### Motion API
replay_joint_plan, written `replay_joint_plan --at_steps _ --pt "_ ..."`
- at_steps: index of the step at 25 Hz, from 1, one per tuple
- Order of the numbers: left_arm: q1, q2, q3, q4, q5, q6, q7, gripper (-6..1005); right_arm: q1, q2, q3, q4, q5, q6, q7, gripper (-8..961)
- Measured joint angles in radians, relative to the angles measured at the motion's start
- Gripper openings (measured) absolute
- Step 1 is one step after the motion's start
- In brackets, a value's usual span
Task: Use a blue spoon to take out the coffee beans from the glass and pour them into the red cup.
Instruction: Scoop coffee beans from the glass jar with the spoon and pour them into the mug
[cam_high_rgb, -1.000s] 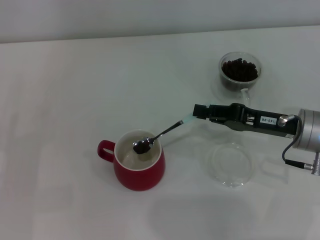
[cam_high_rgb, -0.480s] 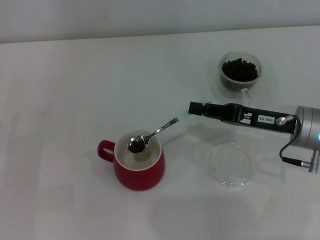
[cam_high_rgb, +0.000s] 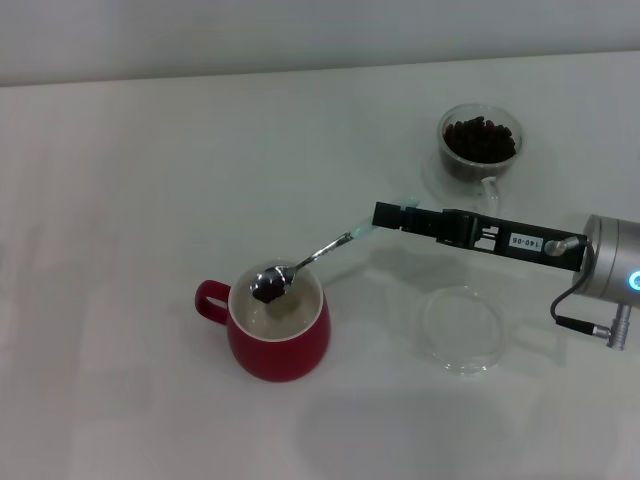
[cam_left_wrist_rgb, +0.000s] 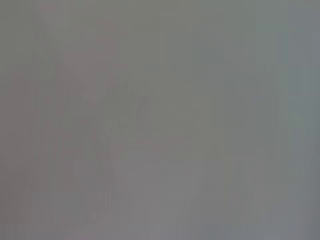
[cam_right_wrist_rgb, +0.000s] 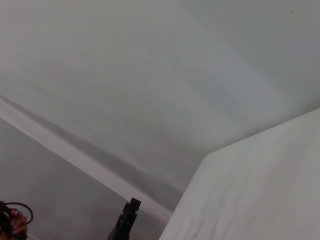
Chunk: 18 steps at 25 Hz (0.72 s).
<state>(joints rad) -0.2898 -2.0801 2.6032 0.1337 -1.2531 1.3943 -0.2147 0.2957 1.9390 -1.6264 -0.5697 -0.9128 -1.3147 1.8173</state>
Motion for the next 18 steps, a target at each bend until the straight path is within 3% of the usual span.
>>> replay_joint_plan --at_steps 18 --pt "-0.009 0.0 0.0 0.0 0.002 0.0 0.0 725 -0.004 0.009 0.012 0.014 -0.015 0.03 -0.112 170"
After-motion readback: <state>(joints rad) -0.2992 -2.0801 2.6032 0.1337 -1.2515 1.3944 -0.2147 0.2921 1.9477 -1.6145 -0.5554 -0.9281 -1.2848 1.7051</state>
